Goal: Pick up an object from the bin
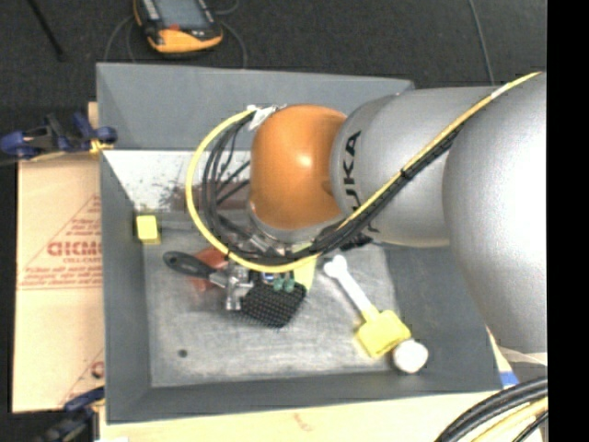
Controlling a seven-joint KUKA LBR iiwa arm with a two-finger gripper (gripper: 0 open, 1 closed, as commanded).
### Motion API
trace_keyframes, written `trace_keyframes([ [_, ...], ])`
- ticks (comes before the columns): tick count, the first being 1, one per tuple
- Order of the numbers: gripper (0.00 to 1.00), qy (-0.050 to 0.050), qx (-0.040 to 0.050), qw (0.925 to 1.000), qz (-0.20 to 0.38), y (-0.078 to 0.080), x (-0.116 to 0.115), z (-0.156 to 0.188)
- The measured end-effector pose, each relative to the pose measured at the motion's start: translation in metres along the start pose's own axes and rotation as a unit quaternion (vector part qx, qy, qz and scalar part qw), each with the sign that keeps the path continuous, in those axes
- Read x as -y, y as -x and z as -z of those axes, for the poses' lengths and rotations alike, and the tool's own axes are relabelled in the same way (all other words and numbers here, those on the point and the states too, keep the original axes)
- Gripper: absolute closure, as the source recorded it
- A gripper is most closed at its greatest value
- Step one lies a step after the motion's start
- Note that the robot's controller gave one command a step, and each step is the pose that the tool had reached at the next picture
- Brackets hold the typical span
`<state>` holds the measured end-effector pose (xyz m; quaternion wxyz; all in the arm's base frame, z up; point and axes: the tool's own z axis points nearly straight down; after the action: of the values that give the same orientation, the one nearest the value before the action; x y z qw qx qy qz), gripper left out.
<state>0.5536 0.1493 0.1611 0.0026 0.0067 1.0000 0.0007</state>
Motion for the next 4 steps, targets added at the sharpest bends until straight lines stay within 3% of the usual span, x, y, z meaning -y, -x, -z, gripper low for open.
trace_keyframes([
  [1,1.0,0.0,-0.0023,1.0,-0.003,-0.001,-0.003,-0.009],
  [2,1.0,-0.002,-0.0057,0.9997,0.023,-0.005,0.013,0.038],
  [3,1.0,0.001,0.0036,1.0,-0.001,-0.021,0.034,0.018],
  [4,1.0,-0.002,-0.0074,0.9999,0.014,-0.014,0.023,0.035],
])
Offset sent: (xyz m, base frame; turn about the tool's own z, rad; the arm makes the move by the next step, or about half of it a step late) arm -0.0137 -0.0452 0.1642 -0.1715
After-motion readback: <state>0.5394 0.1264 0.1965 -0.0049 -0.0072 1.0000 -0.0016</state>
